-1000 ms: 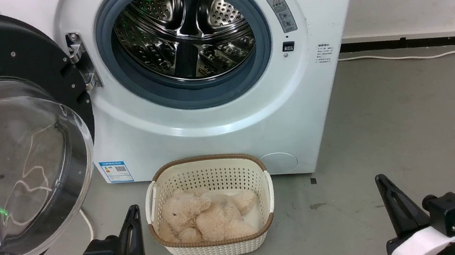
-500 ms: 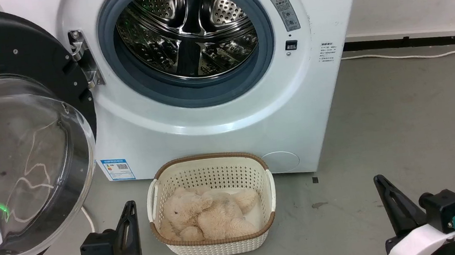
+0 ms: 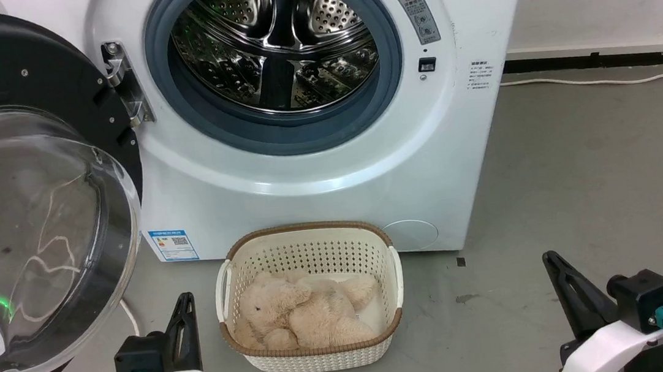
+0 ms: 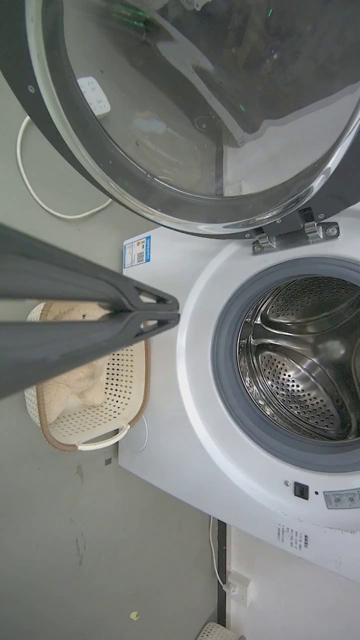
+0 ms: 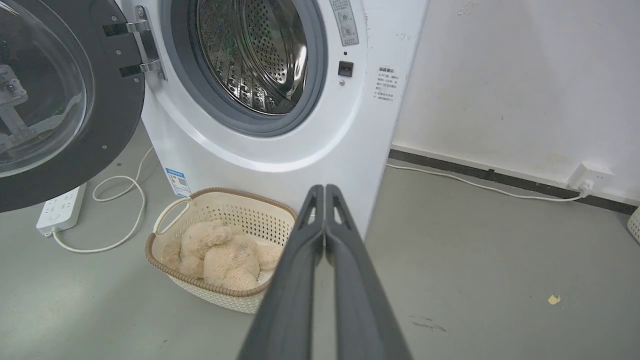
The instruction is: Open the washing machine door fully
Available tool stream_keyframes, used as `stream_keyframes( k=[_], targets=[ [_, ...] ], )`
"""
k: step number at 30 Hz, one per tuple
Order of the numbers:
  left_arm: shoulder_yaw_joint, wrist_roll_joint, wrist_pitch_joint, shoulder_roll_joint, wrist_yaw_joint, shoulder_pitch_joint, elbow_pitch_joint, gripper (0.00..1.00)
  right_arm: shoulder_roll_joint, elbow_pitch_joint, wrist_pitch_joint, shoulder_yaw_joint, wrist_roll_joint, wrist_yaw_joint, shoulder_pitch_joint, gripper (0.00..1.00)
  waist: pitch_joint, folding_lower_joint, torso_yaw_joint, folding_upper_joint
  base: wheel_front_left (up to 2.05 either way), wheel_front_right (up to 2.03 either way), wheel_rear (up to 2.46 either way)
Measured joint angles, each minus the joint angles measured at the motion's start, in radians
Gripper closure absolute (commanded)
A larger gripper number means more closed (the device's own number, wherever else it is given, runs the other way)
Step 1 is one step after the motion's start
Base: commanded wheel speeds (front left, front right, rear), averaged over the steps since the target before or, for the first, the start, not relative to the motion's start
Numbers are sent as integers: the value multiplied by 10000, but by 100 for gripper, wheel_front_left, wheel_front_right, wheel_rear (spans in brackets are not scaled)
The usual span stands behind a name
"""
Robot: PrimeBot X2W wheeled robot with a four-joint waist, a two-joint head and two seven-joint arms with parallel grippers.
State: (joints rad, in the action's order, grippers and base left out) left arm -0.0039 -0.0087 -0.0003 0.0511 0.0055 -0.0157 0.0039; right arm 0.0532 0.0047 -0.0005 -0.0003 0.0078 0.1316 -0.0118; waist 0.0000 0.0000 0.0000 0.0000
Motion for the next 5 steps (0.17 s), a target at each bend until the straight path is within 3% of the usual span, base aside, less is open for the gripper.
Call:
stream_keyframes(
  k=[5],
  targets=[
    [27, 0, 0, -10, 0, 1, -2, 100, 0, 0, 2, 2, -2, 0, 0, 100, 0, 0, 0, 0, 0, 0, 0]
  ],
)
